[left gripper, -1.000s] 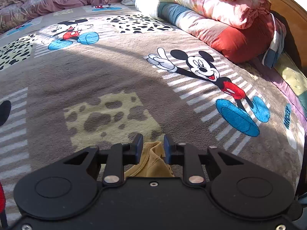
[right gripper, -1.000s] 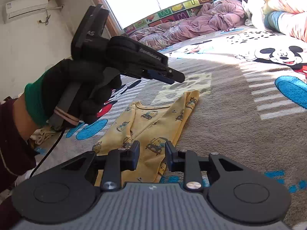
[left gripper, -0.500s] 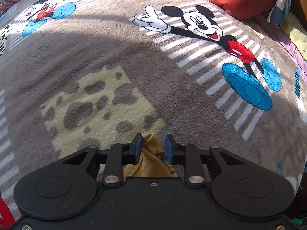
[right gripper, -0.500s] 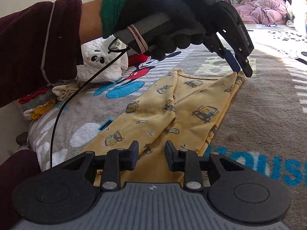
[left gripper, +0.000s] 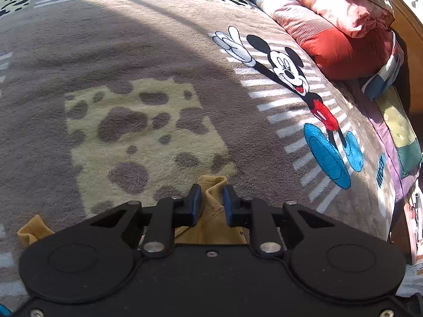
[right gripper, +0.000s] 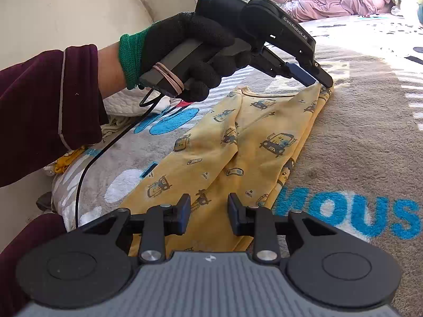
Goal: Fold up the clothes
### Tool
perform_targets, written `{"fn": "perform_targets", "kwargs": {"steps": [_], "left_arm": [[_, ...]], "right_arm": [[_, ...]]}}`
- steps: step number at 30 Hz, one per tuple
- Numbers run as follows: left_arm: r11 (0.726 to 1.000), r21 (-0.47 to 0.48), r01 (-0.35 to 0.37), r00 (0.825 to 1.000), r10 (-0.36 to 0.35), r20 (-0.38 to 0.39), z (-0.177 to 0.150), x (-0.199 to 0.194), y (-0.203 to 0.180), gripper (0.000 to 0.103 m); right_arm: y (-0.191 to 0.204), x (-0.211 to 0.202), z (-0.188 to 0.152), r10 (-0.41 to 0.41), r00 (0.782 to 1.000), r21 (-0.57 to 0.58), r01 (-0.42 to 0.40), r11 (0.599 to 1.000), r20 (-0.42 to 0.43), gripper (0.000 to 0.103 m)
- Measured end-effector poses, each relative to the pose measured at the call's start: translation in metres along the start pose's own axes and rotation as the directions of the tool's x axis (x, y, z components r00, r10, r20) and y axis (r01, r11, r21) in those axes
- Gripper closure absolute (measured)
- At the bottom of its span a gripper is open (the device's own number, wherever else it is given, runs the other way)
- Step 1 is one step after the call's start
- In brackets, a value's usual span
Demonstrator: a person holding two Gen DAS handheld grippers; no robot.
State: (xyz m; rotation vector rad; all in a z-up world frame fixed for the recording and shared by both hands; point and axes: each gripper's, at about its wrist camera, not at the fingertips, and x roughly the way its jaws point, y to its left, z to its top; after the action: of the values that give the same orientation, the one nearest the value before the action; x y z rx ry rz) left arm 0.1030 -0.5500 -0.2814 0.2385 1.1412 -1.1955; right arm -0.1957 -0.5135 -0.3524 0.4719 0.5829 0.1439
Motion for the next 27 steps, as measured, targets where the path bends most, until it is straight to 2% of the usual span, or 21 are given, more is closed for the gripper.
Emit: {"fn": "perform_targets", "kwargs": {"steps": [1, 6, 10, 15, 21, 23, 25, 27], "left_arm": [[1.0, -0.004, 0.002, 1.0, -0.002, 0.014, -0.003, -0.002, 0.001, 0.095], [0.998, -0.062, 0.012, 0.993, -0.005, 0.118, -0.015, -0.018, 0.006, 0.098], [0.986, -0.165, -0.01, 0.985, 0.038, 0.165, -0.026, -0.02, 0.015, 0.099], [0.965, -0.253, -0.065, 0.978, 0.112, 0.175, -0.033, -0.015, 0.02, 0.099], [0.964, -0.231, -0.132, 0.972, 0.171, 0.158, -0.03, -0.013, 0.009, 0.099], [0.969, -0.2, -0.149, 0.968, 0.184, 0.173, -0.031, -0.016, 0.0, 0.099], [0.965, -0.182, -0.189, 0.966, 0.216, 0.143, -0.032, -0.008, -0.001, 0.099], [0.964, -0.156, -0.217, 0.96, 0.239, 0.145, -0.032, -0.007, -0.006, 0.099]], "right_arm": [[0.0, 0.0, 0.0, 0.001, 1.0, 0.001, -0.001, 1.0, 0.0, 0.071], [-0.001, 0.0, 0.001, 0.005, 1.0, 0.006, -0.005, 1.0, -0.001, 0.071], [-0.001, 0.0, 0.001, 0.008, 1.0, 0.009, -0.008, 1.0, -0.004, 0.071], [-0.001, -0.002, 0.002, 0.015, 1.0, 0.015, -0.015, 1.0, -0.007, 0.071], [-0.003, -0.003, 0.001, 0.02, 1.0, 0.021, -0.02, 1.0, -0.008, 0.071], [-0.003, -0.003, 0.001, 0.021, 1.0, 0.022, -0.02, 1.0, -0.008, 0.071], [-0.003, -0.003, 0.001, 0.021, 1.0, 0.023, -0.021, 1.0, -0.009, 0.071], [-0.003, -0.003, 0.001, 0.021, 1.0, 0.024, -0.021, 1.0, -0.009, 0.071]]}}
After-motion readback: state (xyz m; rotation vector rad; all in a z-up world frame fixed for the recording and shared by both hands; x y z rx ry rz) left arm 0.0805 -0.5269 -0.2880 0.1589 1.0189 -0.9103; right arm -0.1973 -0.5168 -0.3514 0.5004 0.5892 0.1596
